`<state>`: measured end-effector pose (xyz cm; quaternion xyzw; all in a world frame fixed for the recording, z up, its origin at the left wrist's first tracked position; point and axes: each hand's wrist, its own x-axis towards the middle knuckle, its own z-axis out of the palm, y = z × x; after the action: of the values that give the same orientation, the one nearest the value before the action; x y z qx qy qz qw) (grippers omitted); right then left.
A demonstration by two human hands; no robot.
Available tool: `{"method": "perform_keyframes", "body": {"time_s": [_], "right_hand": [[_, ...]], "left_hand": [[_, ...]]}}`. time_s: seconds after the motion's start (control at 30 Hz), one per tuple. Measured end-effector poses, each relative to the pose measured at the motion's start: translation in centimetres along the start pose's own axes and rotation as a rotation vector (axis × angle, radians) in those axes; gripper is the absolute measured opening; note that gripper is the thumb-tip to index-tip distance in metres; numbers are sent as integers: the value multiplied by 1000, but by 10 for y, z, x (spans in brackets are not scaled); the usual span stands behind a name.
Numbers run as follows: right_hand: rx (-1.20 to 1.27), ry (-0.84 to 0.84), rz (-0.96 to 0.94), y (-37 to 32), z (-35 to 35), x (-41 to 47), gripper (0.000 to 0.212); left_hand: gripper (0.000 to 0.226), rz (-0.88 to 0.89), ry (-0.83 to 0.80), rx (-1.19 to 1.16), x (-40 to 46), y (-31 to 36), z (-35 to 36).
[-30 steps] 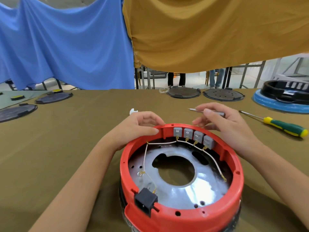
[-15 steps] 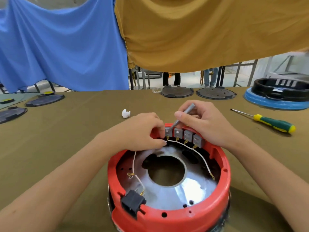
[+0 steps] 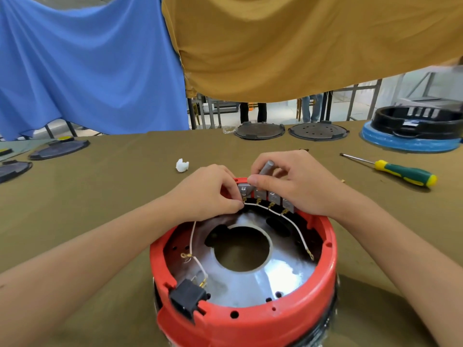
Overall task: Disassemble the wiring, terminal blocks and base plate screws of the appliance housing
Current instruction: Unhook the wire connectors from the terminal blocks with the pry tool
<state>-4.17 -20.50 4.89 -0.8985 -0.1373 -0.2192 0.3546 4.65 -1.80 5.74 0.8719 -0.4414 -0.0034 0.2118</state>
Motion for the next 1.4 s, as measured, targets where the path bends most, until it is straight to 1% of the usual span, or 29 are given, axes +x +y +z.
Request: {"method": "perform_keyframes", "body": {"time_s": [0.17, 0.3, 0.43, 0.63, 0.73, 1.07, 1.27, 1.4], "right_hand": [[-25, -27, 18, -4, 0, 5, 15], [-66, -77, 49, -10, -1, 17, 20], [-69, -9, 39, -10, 9, 17, 24], [-64, 39, -20, -10, 7, 12, 22], [-45, 45, -16, -11, 7, 11, 21], [52, 77, 83, -11, 6, 11, 20], [-22, 69, 32, -13, 5, 8, 19], [-47, 49, 32, -13, 5, 8, 19]], "left_hand": [[3, -20, -10, -15, 1, 1, -1], [4, -40, -10, -22, 2, 2, 0], [4, -41, -10, -31, 2, 2, 0], [4, -31, -10, -36, 2, 1, 0], [4, -28, -15, -53, 1, 1, 0], [5, -36, -16, -91, 1, -1, 0], [7, -43, -16, -88, 1, 1, 1], [8, -47, -25, -98, 1, 0, 0]]}}
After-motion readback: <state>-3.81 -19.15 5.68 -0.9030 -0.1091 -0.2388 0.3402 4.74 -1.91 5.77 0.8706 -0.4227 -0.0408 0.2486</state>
